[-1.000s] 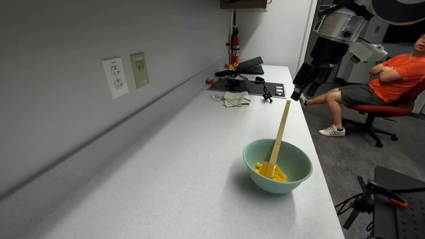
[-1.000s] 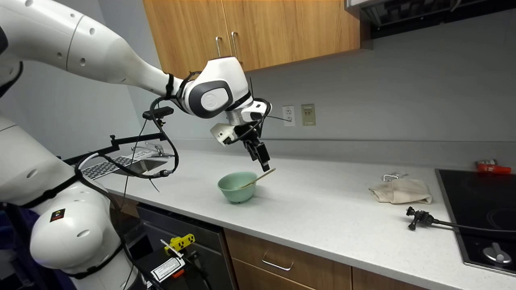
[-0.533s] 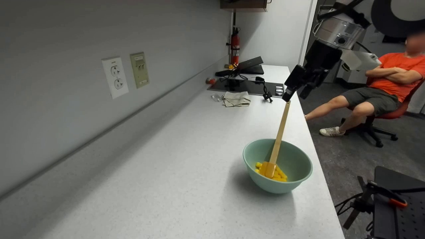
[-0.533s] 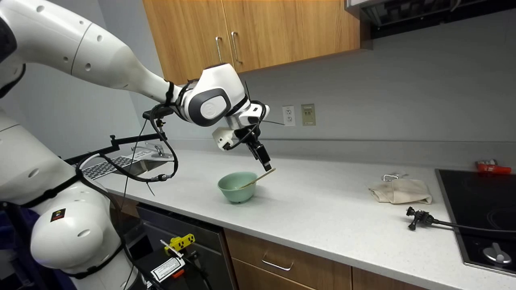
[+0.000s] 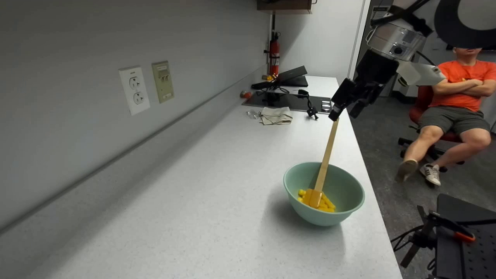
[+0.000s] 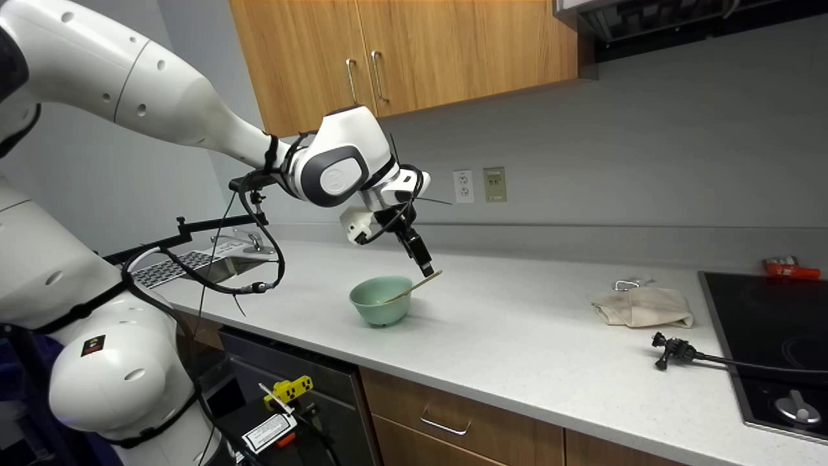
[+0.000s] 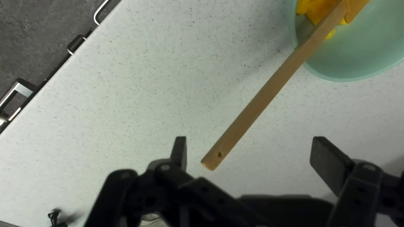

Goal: Use the spatula to stir the contents in the green bowl

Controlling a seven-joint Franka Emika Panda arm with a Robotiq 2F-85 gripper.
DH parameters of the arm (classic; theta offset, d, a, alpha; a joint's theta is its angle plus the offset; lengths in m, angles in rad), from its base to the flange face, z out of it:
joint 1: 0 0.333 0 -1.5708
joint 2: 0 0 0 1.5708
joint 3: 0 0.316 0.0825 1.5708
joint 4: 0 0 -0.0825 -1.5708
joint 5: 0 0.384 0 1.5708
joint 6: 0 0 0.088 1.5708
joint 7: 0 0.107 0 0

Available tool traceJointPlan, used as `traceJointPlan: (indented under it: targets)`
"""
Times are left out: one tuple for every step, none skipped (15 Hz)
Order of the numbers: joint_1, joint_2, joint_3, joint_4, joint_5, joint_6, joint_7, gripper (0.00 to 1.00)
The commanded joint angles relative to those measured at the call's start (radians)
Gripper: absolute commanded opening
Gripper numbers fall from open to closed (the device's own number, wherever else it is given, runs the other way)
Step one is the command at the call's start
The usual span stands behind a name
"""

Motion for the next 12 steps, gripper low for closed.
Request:
traceJointPlan:
  targets:
    - [-0.005, 0.000, 0.005, -0.010, -0.010, 0.022, 0.008, 1.00]
    - [-0.006, 0.003, 0.009, -0.016, -0.008, 0.038, 0.021, 1.00]
    - [-0.009, 0.004, 0.014, -0.026, -0.013, 0.058, 0.030, 1.00]
    - [-0.008, 0.008, 0.018, -0.041, -0.009, 0.086, 0.042, 1.00]
    - [-0.011, 0.014, 0.025, -0.054, -0.011, 0.117, 0.059, 1.00]
    - [-0.014, 0.023, 0.031, -0.065, -0.010, 0.149, 0.079, 1.00]
    - [-0.021, 0.032, 0.042, -0.074, -0.013, 0.180, 0.109, 1.00]
    - [-0.025, 0.042, 0.052, -0.081, -0.014, 0.208, 0.136, 1.00]
    - [-0.028, 0.050, 0.063, -0.086, -0.013, 0.234, 0.163, 1.00]
    - [-0.030, 0.056, 0.076, -0.087, -0.012, 0.255, 0.192, 1.00]
    - [-0.032, 0.058, 0.090, -0.086, -0.011, 0.272, 0.223, 1.00]
    - [-0.036, 0.058, 0.103, -0.086, -0.013, 0.290, 0.250, 1.00]
